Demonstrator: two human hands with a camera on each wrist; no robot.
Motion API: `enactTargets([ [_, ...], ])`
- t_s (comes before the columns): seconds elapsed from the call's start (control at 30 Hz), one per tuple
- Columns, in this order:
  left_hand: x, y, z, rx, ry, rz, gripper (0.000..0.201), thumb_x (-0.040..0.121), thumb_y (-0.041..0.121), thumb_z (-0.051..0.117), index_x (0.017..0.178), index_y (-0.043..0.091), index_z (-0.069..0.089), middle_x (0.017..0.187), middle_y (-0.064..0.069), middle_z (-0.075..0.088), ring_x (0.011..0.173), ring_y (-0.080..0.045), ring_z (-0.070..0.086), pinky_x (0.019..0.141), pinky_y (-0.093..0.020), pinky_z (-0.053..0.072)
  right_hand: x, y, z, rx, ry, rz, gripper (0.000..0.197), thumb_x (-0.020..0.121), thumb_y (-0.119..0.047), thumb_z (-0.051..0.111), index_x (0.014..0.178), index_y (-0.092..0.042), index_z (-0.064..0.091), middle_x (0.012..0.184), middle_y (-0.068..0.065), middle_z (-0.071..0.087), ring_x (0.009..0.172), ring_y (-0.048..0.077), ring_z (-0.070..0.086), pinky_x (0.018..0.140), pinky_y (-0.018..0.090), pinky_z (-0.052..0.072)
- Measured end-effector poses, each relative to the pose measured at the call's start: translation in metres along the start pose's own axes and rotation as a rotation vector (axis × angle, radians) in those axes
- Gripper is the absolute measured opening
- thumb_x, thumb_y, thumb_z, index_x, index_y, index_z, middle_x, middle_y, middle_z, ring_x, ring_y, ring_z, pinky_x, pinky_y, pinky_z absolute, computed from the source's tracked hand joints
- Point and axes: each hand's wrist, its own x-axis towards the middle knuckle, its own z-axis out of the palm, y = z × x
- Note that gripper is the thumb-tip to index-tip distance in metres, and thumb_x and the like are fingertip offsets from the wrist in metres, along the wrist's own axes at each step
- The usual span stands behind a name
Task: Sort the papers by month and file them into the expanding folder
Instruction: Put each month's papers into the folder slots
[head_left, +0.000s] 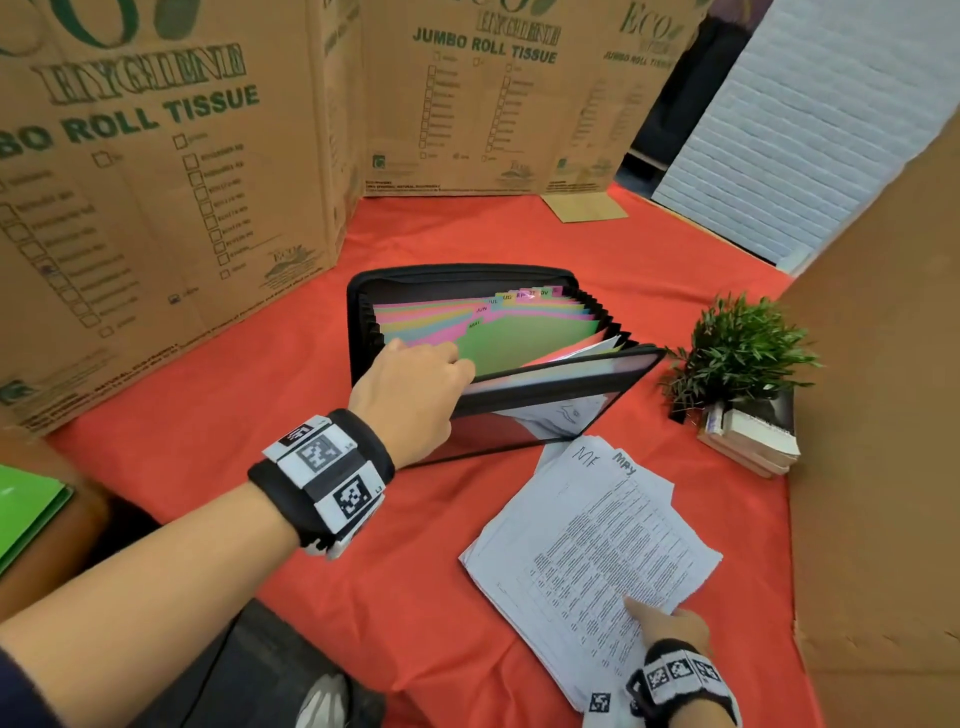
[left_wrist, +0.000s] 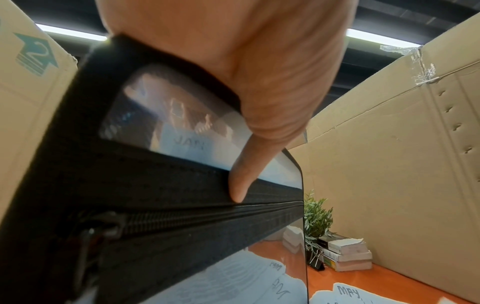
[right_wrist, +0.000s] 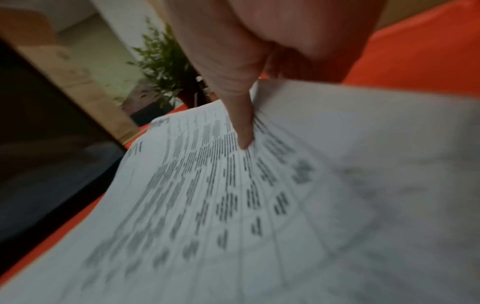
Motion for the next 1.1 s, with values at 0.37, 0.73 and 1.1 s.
enactTargets([
  [0.37, -0.003, 0.004, -0.004, -0.029, 0.009, -0.020, 0.024, 0.088, 0.012, 0.052, 0.110, 0.022, 0.054, 0.102, 0.002, 0.054, 0.093, -0.024, 0.056, 0.071, -0.033, 0.027, -0.010, 0.023, -0.016, 0.181, 0.020, -0.228, 0.006, 0.079, 0.001, 0.065, 0.084, -0.003, 0.065, 0.083, 0.018, 0.067, 0.074, 0.029, 0.057, 0.069, 0.031, 0.043],
  [0.73, -0.005, 0.009, -0.006, -0.021, -0.019, -0.038, 0.024, 0.088, 0.013, 0.053, 0.110, 0.022, 0.053, 0.103, 0.001, 0.053, 0.094, -0.025, 0.057, 0.069, -0.034, 0.028, 0.016, -0.003, 0.003, 0.048, -0.167, -0.184, 0.066, 0.063, -0.032, 0.088, 0.110, -0.004, 0.051, 0.104, 0.012, 0.060, 0.095, 0.028, 0.059, 0.092, 0.039, 0.048],
  [1.1, -0.006, 0.009, -0.008, 0.001, 0.006, -0.058, 0.021, 0.089, 0.014, 0.052, 0.108, 0.023, 0.052, 0.102, 0.002, 0.053, 0.090, -0.025, 0.057, 0.063, -0.034, 0.025, 0.042, -0.047, -0.002, -0.355, 0.171, -0.489, 0.053, 0.084, -0.031, 0.070, 0.130, -0.014, 0.049, 0.126, 0.022, 0.045, 0.118, 0.041, 0.046, 0.096, 0.053, 0.040],
])
